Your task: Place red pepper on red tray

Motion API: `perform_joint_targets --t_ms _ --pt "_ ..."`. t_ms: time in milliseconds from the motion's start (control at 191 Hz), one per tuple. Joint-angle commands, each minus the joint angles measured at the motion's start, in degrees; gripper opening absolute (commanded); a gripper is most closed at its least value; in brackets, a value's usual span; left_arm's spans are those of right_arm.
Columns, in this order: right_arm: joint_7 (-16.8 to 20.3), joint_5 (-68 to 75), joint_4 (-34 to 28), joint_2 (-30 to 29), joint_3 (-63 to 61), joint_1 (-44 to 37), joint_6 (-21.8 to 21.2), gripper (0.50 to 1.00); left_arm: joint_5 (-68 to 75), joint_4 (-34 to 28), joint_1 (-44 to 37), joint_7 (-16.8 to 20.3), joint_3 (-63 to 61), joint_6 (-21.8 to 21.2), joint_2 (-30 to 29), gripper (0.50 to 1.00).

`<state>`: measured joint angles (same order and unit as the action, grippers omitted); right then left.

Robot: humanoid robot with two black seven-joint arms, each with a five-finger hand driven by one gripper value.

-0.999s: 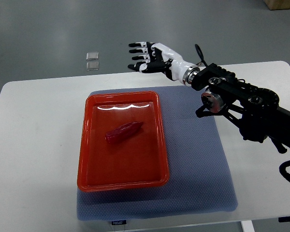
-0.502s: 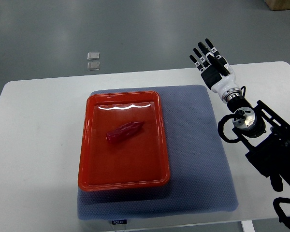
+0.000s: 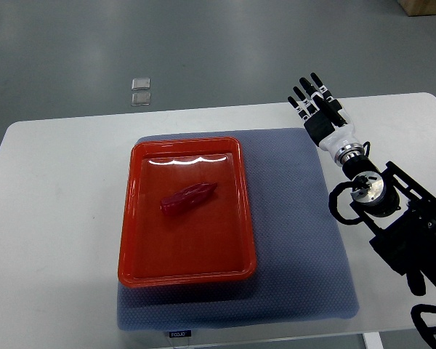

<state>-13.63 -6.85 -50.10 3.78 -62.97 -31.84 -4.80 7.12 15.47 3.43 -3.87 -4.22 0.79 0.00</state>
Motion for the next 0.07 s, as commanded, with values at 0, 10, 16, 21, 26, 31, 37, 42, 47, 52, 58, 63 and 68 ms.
perform_joint_targets --t_ms 0,10,16,21,26,31,37,42,47,52,58,63,68 --pt "0.09 0.0 0.0 0.0 0.13 0.02 -0.03 0.921 0.0 0.0 0.0 0.0 0.0 0.01 0.0 1.0" --pt "0.0 0.0 0.0 0.0 0.13 0.02 -0.03 0.921 0.0 0.0 0.0 0.0 0.0 0.01 0.0 1.0" --pt "0.0 0.0 0.0 0.0 0.13 0.02 -0.03 0.921 0.0 0.0 0.0 0.0 0.0 0.01 0.0 1.0" --pt "0.0 0.0 0.0 0.0 0.13 0.02 -0.03 0.921 0.0 0.0 0.0 0.0 0.0 0.01 0.0 1.0" --pt "0.0 0.0 0.0 0.0 0.13 0.02 -0.03 0.921 0.0 0.0 0.0 0.0 0.0 0.01 0.0 1.0" --pt "0.0 0.0 0.0 0.0 0.13 0.02 -0.03 0.921 0.0 0.0 0.0 0.0 0.0 0.01 0.0 1.0" --pt "0.09 0.0 0.0 0.0 0.13 0.02 -0.03 0.921 0.0 0.0 0.0 0.0 0.0 0.01 0.0 1.0" --pt "0.09 0.0 0.0 0.0 0.13 0.02 -0.03 0.921 0.0 0.0 0.0 0.0 0.0 0.01 0.0 1.0" --pt "0.0 0.0 0.0 0.0 0.13 0.02 -0.03 0.921 0.0 0.0 0.0 0.0 0.0 0.01 0.0 1.0" --pt "0.0 0.0 0.0 0.0 0.13 0.02 -0.03 0.921 0.0 0.0 0.0 0.0 0.0 0.01 0.0 1.0" --pt "0.0 0.0 0.0 0.0 0.13 0.11 -0.03 0.921 0.0 0.0 0.0 0.0 0.0 0.01 0.0 1.0" --pt "0.0 0.0 0.0 0.0 0.13 0.11 -0.03 0.921 0.0 0.0 0.0 0.0 0.0 0.01 0.0 1.0" --pt "0.0 0.0 0.0 0.0 0.22 0.11 -0.03 0.921 0.0 0.0 0.0 0.0 0.0 0.01 0.0 1.0"
